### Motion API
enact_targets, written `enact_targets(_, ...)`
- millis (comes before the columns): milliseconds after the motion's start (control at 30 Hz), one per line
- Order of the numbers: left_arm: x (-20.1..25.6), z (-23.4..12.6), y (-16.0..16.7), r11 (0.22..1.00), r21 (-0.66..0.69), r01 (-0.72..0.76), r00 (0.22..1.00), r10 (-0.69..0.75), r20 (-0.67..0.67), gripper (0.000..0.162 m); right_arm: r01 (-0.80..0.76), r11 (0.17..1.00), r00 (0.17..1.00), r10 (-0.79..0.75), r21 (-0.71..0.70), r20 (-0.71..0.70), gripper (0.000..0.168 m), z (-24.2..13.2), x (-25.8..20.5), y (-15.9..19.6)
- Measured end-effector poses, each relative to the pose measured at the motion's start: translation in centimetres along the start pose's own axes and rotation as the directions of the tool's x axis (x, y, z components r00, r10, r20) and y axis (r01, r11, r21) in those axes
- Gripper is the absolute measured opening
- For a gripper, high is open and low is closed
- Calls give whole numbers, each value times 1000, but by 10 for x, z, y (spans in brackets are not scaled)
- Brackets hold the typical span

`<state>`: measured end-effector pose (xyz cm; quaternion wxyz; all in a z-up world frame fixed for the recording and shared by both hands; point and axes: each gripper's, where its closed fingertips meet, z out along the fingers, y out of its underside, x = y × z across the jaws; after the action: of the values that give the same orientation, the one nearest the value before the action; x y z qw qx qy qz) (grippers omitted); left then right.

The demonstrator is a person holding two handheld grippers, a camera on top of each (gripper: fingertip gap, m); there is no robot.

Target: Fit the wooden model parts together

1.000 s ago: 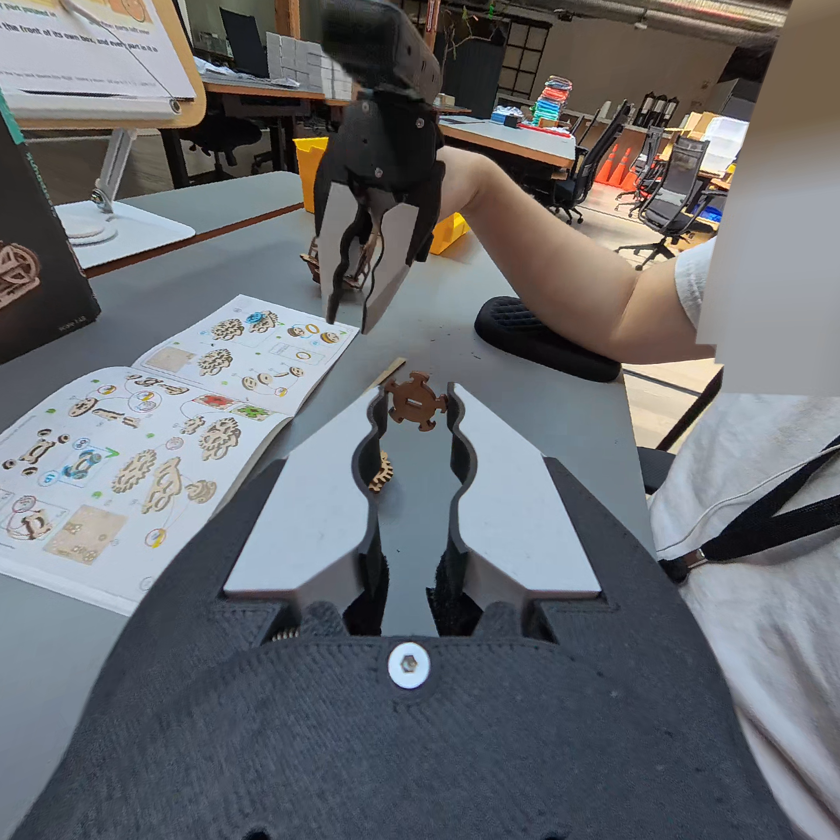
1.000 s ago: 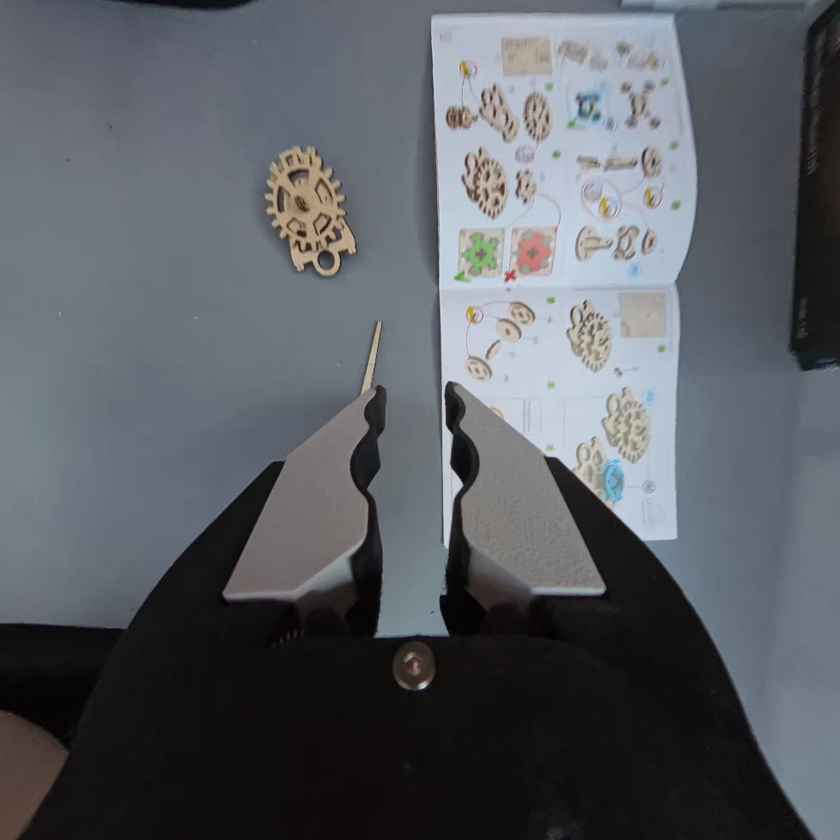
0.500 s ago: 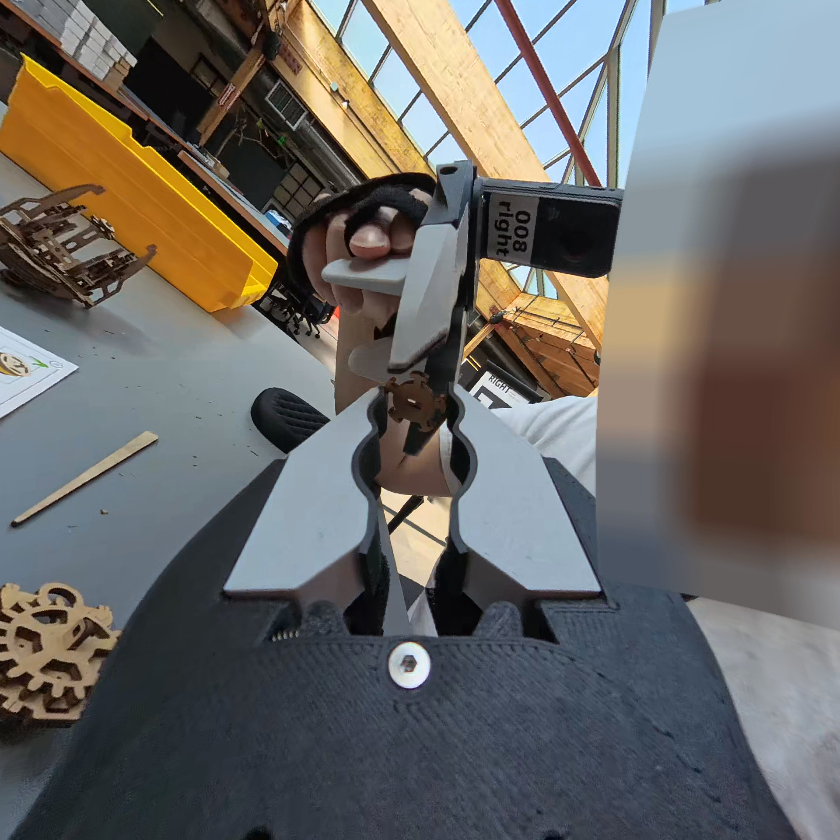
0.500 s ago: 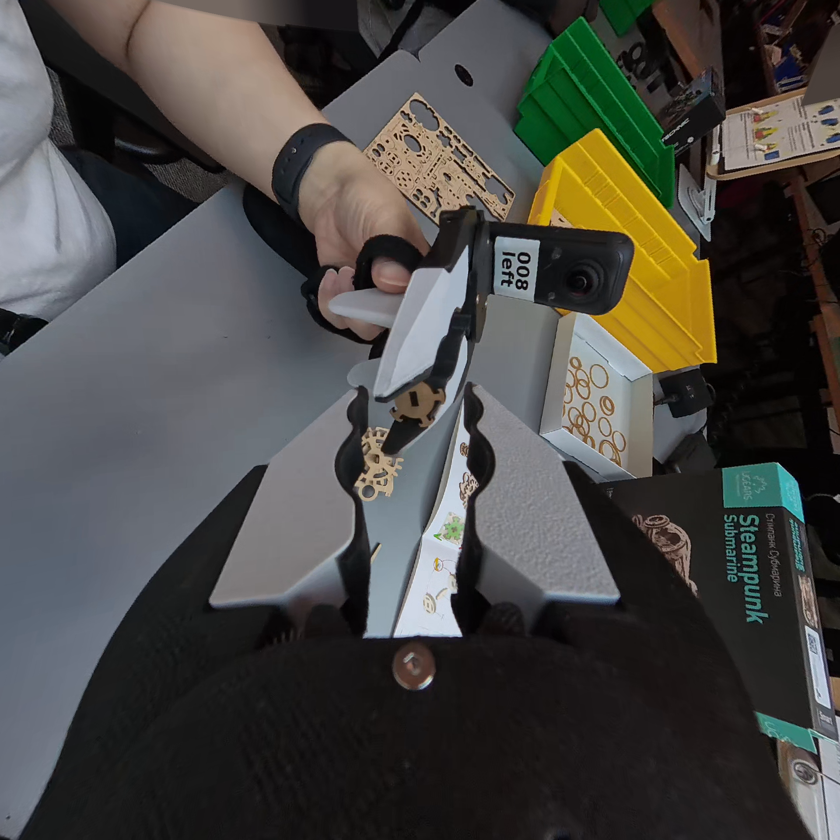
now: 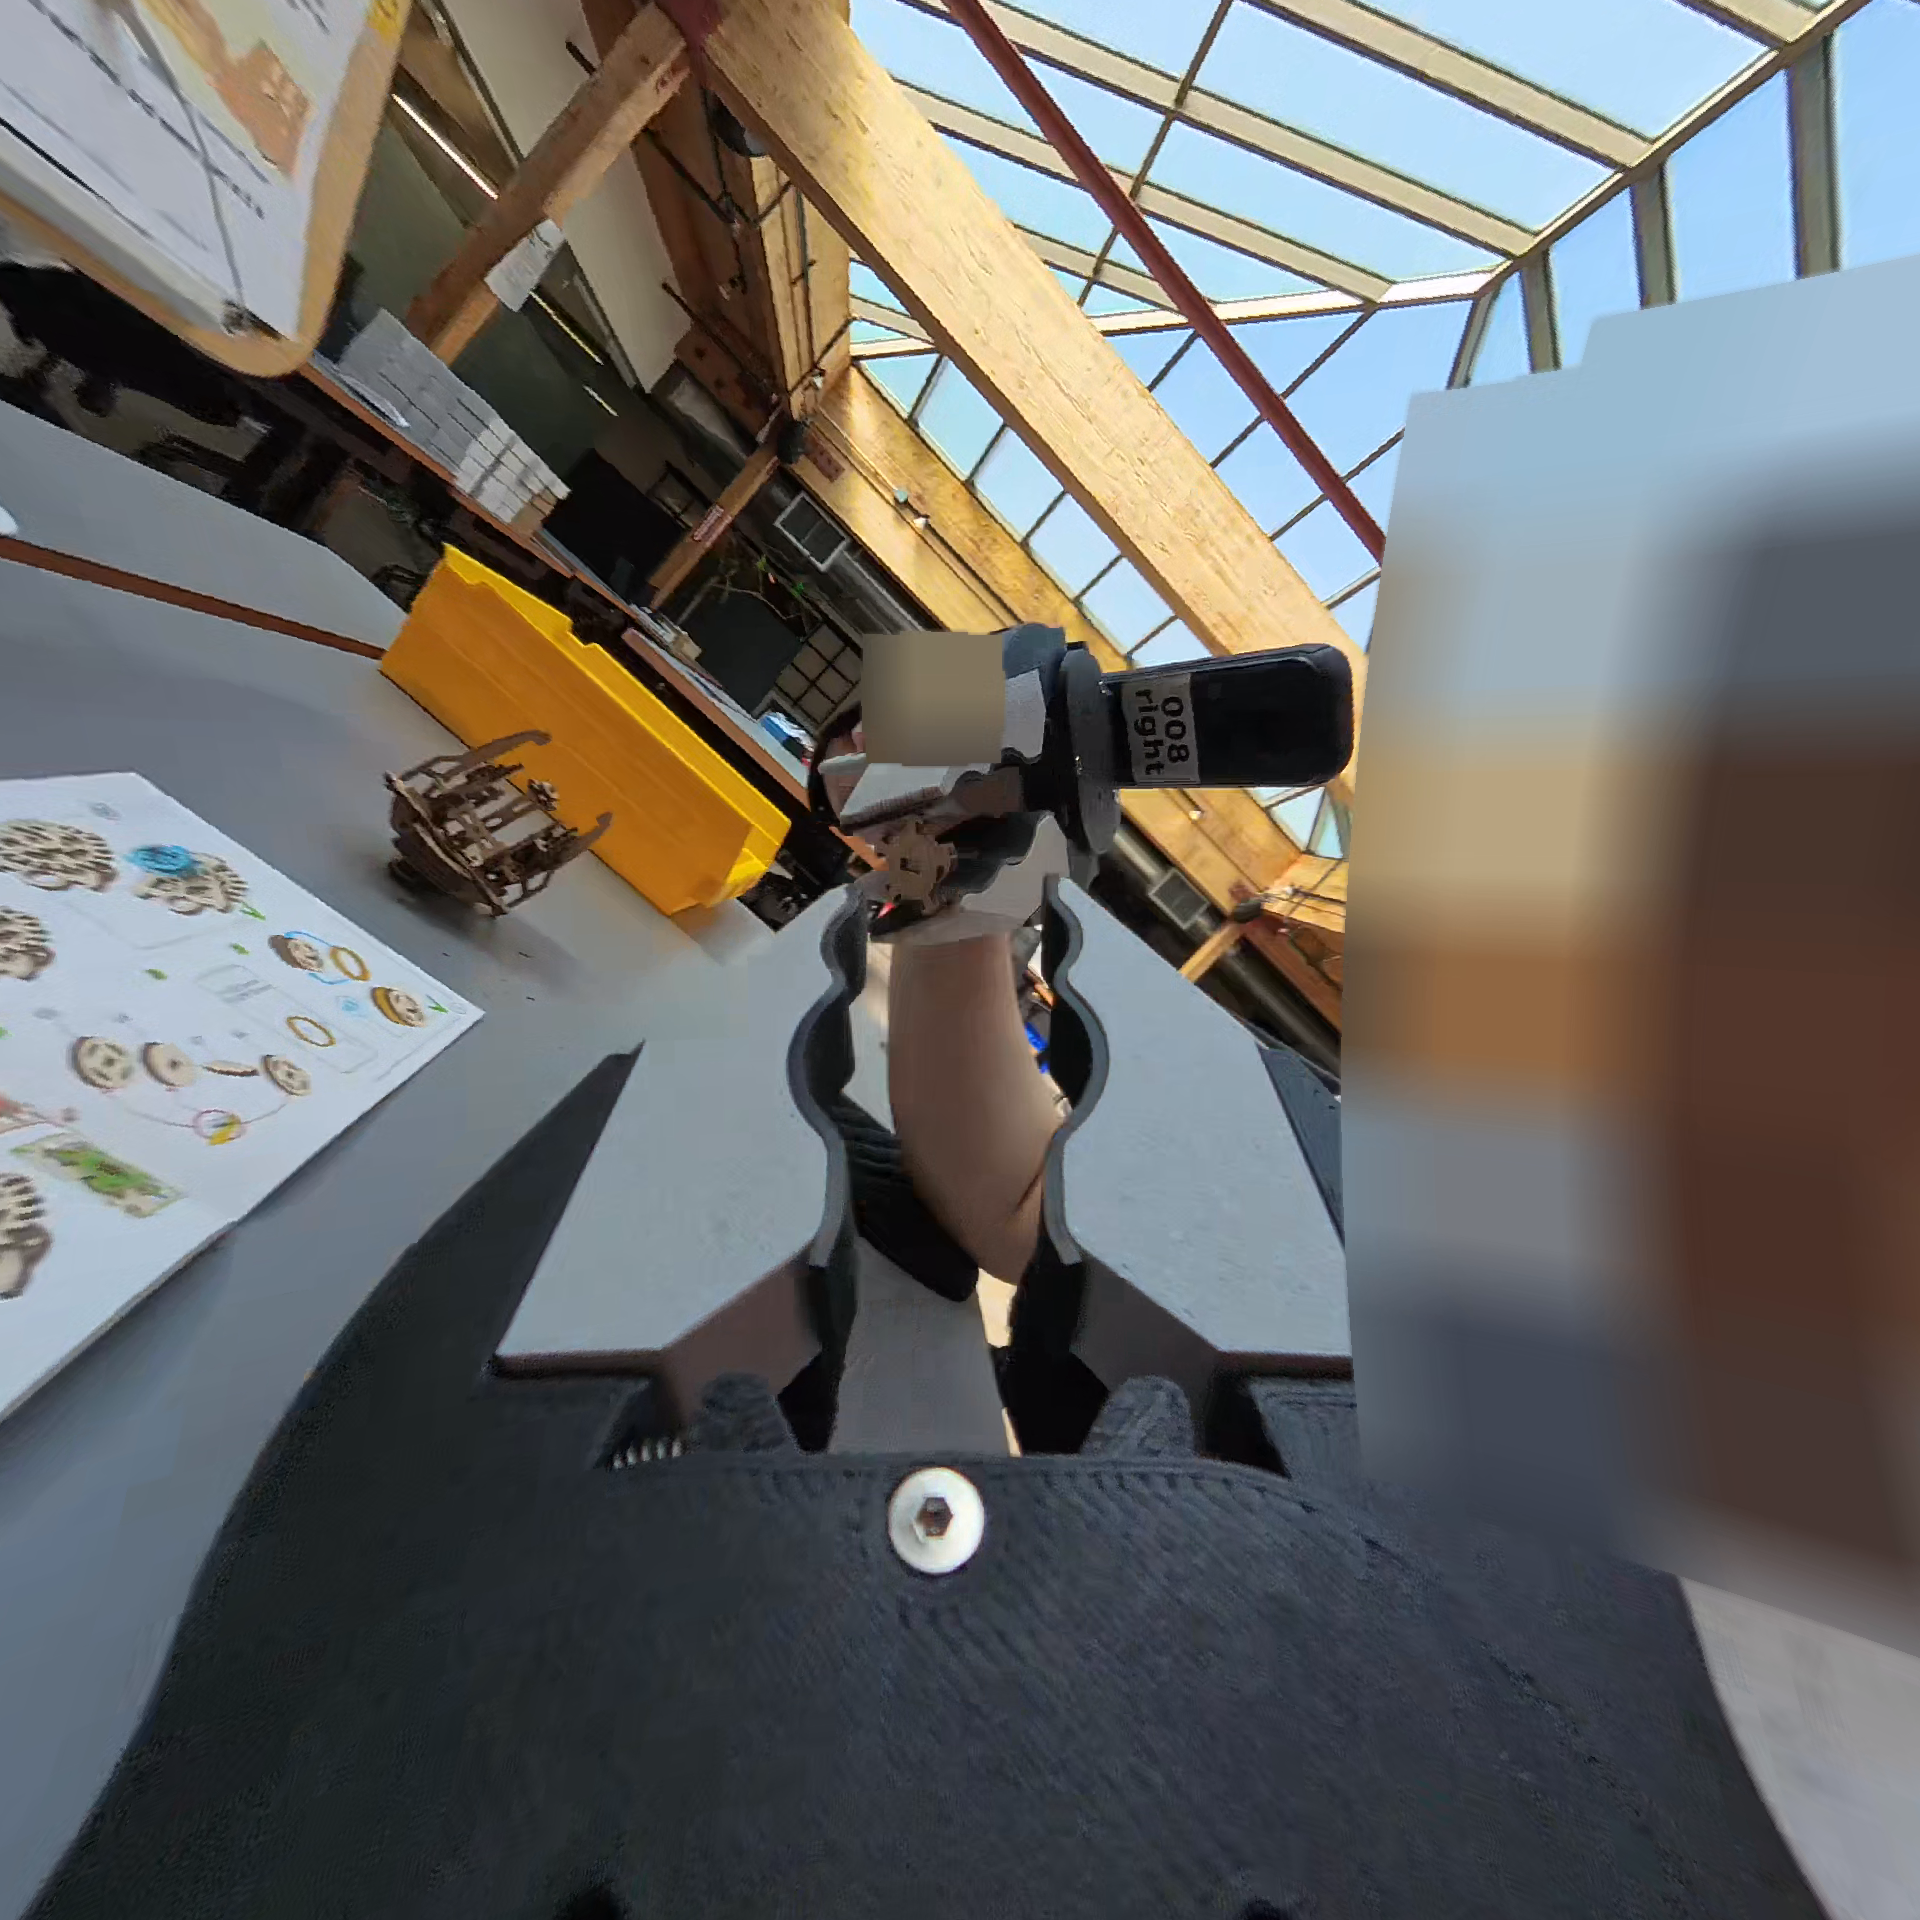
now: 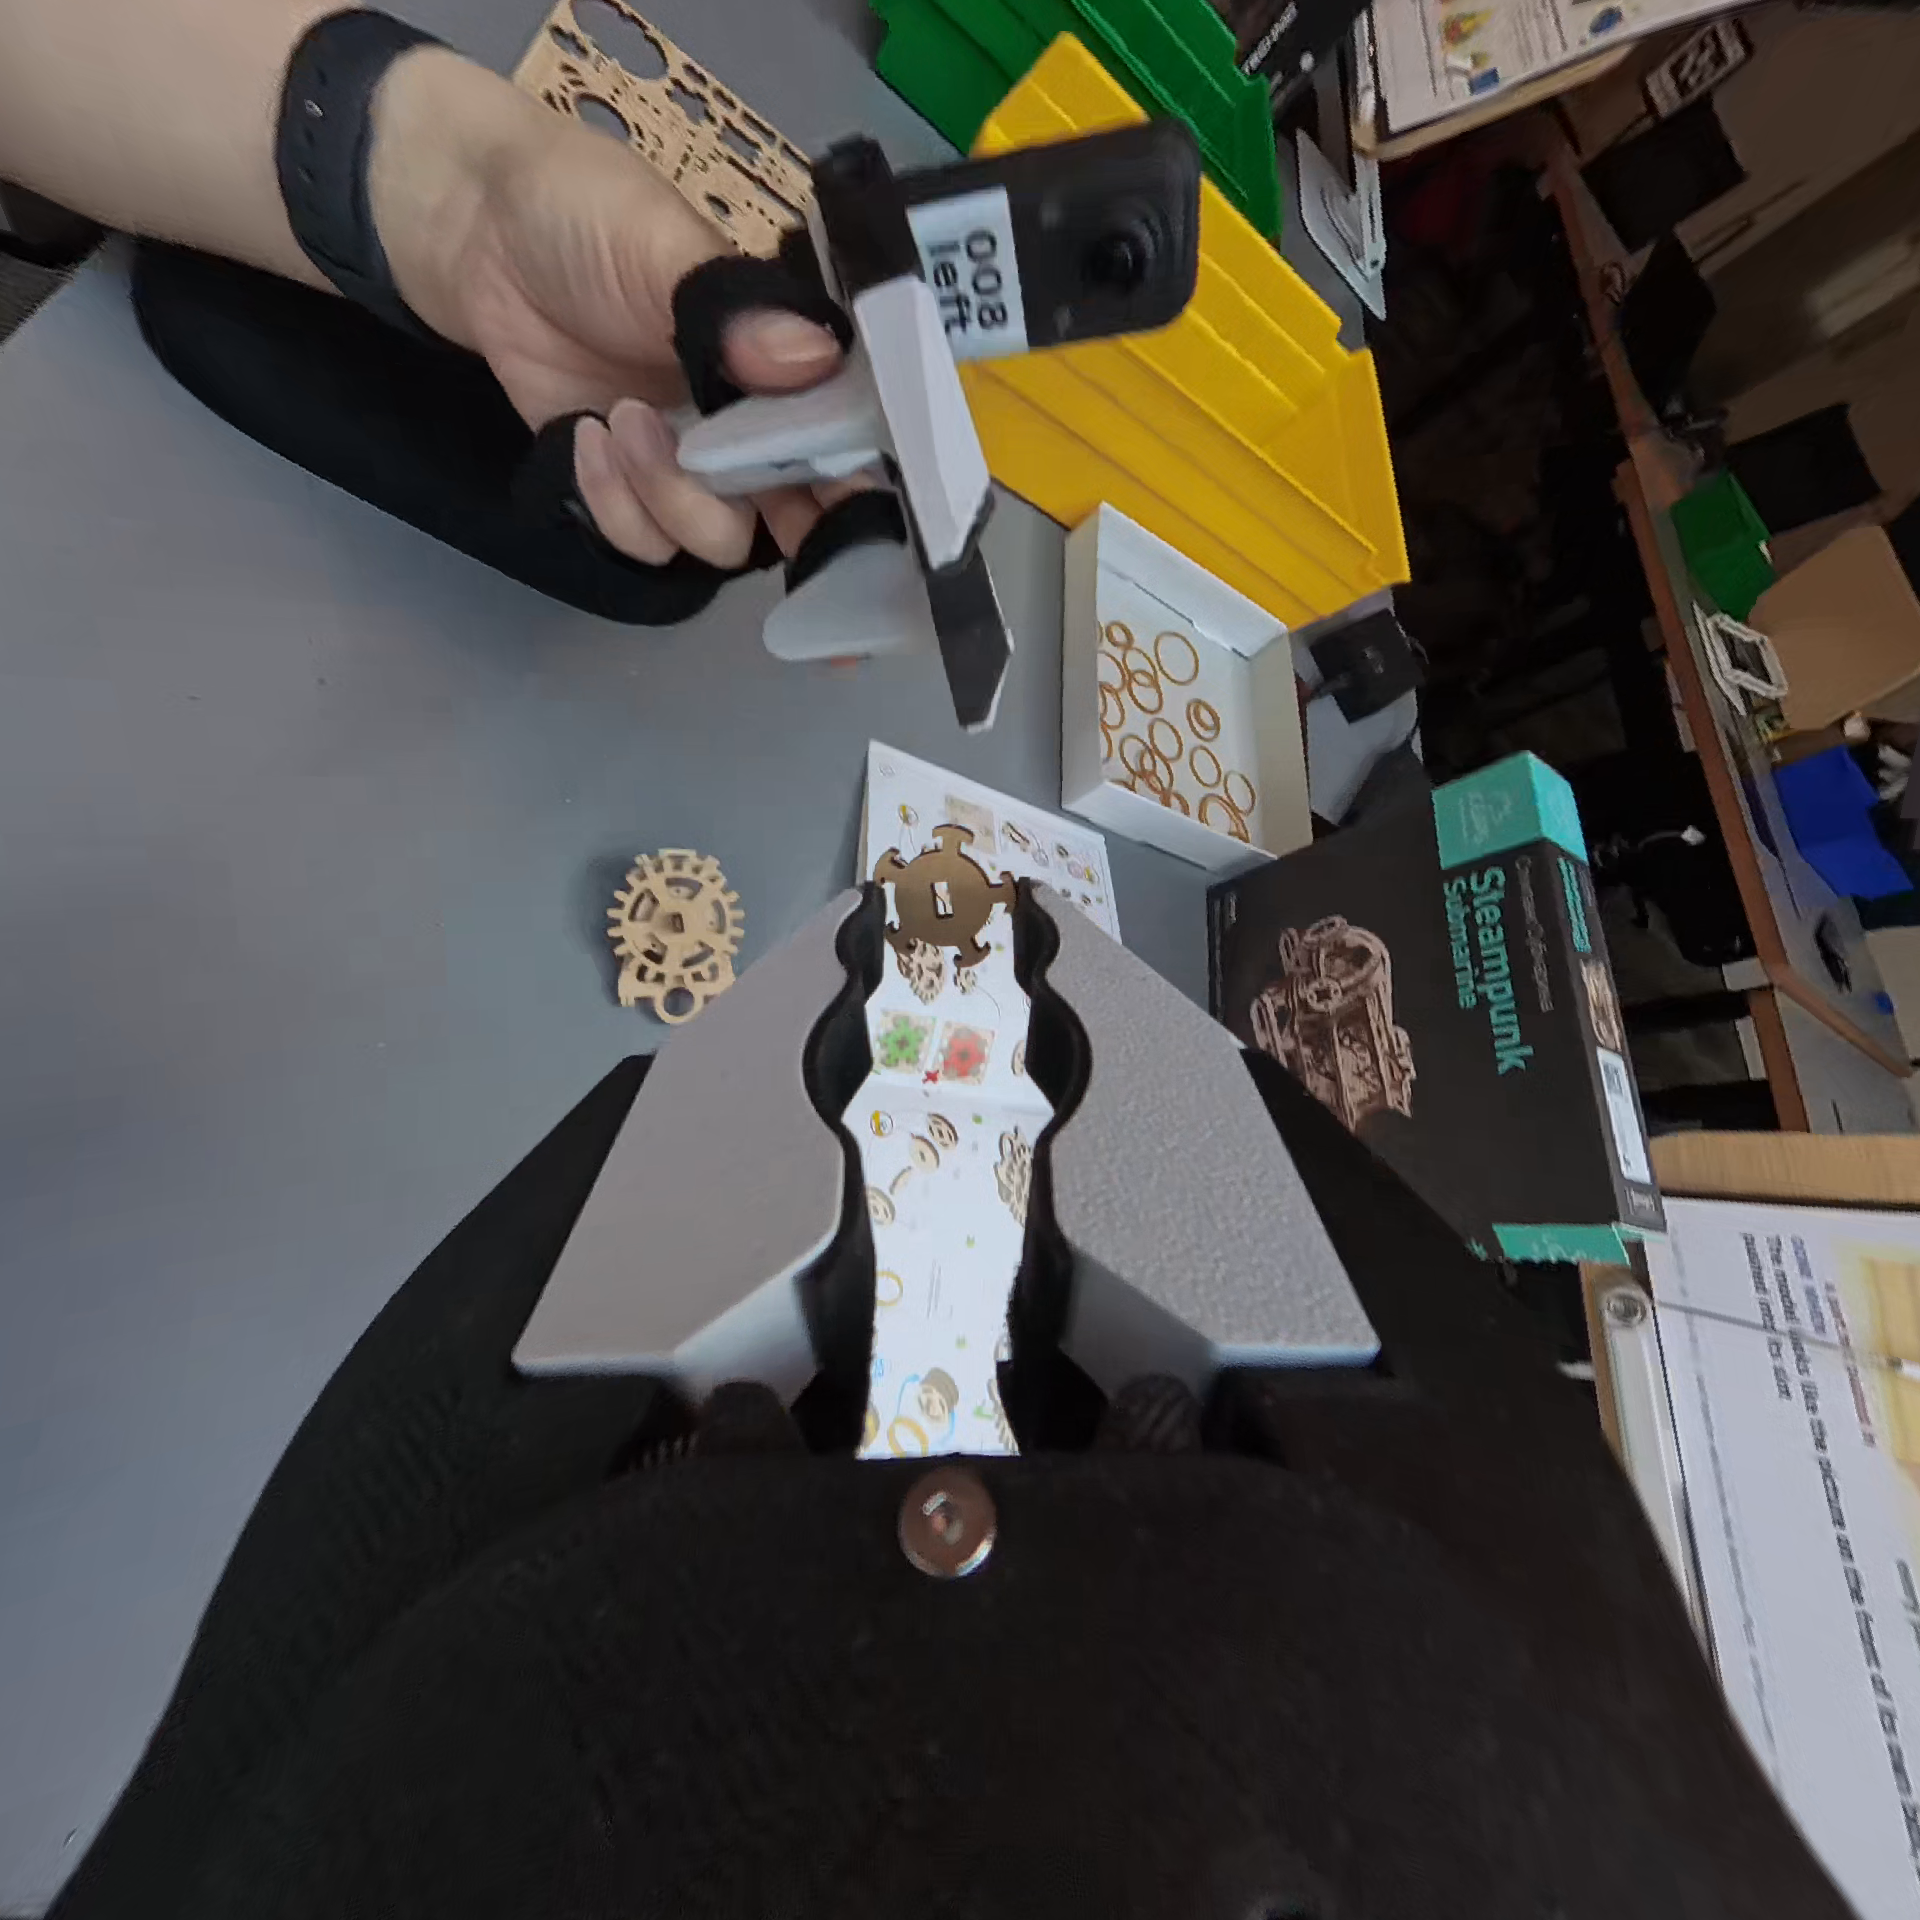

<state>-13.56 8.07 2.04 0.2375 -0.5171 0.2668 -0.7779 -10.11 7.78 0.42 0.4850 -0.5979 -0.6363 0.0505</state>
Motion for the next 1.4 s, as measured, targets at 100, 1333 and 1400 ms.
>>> enact_targets(100,-19,-7,-6,988,-97,-121,972,138,190,31,-71,996,994,67,-44,-86,24,-9,24,23)
enact_targets(1333,-107,50,-63,891,-414,-185,882,336,330,19,-373,926,909,351,-62,-222,24,24,58,78)
enact_targets(1400,-112,48,-58,875,-450,-176,871,352,343,20,-385,921,904,365,-54,-224,24,26,59,79)
